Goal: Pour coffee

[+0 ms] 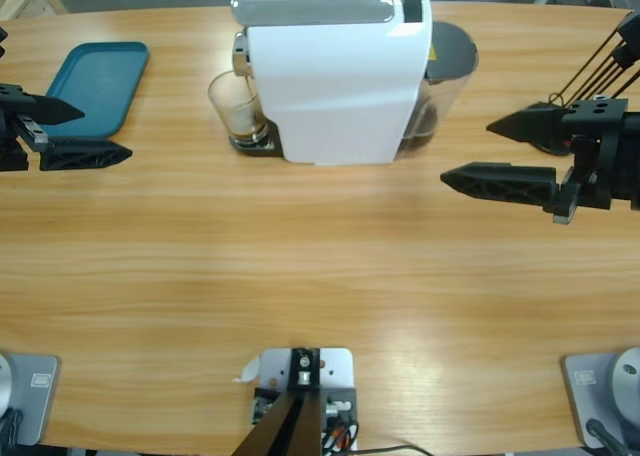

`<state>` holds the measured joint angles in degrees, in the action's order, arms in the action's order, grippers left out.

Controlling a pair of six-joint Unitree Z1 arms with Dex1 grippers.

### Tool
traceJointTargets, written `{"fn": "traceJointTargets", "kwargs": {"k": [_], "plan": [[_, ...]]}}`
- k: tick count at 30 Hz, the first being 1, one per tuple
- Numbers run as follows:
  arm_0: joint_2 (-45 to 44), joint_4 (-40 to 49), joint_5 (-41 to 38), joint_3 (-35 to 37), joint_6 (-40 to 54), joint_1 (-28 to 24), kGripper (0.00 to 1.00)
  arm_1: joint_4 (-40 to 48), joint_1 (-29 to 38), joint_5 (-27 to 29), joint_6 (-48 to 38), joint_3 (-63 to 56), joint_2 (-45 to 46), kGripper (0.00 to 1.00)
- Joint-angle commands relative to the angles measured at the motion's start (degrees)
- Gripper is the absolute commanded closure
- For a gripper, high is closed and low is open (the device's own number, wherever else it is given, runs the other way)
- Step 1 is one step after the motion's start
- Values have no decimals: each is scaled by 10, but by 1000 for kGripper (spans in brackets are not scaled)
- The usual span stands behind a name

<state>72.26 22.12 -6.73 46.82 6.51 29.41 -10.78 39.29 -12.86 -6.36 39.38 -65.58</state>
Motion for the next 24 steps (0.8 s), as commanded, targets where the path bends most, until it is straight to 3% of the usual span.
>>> {"fn": "traceJointTargets", "kwargs": {"k": [1, 14, 24], "plan": [[3, -9, 6, -19, -6, 3, 0, 8, 7, -53, -1, -3, -3, 23], [4, -9, 3, -19, 1, 3, 0, 8, 7, -45, -1, 4, -2, 23], [13, -3, 5, -23, 61, 3, 0, 3, 7, -45, -1, 4, 0, 36]]}}
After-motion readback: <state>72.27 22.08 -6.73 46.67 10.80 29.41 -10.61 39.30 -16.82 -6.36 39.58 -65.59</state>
